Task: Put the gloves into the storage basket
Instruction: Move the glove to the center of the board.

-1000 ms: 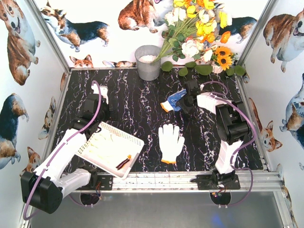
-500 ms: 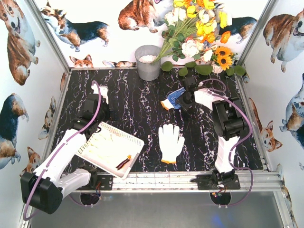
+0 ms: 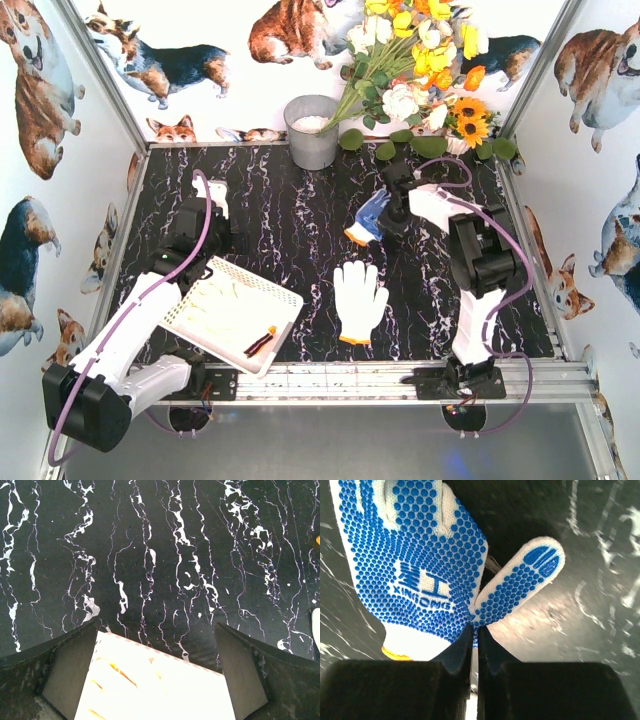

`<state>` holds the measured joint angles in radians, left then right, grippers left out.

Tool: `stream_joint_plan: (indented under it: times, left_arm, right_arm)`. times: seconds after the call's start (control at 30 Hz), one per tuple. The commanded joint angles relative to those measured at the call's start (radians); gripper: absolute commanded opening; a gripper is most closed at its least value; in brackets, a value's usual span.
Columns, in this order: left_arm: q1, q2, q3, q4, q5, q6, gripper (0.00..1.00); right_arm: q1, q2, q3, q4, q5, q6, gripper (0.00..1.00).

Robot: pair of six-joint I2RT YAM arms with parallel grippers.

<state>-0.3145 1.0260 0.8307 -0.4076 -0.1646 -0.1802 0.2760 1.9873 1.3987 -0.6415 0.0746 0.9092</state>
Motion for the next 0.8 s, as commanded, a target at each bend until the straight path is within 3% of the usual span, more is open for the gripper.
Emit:
stream_joint_plan:
  times: [0.0,0.27,0.43,0.63,0.77]
  left_arm:
    - [0.010,-0.017,-0.005,0.030,0.038,0.003,0.94]
    - [-0.047,0.018,0.012,0.112,0.152,-0.093,0.86]
    - [-0.204,0.107,0.072,0.175,0.124,-0.163,0.82]
    - [-0.391,0.283,0.154,0.233,0.080,-0.241,0.73]
    - [-0.467,0.390,0.195,0.300,0.099,-0.314,0.70]
  right_arm:
    - [0.006,-0.144,-0.049,-0.089,0.018,-0.122,0.00]
    - [-0.018,-0.307,-0.174,-0.119,-0.163,-0.175,0.00]
    - [-0.019,-0.357,-0.232,-0.121,-0.228,-0.171,0.00]
    - [-0.042,-0.435,-0.332,-0.119,-0.142,-0.242,0.00]
    - [-0.064,-0.493,-0.377,-0.123,-0.099,-0.274,0.17]
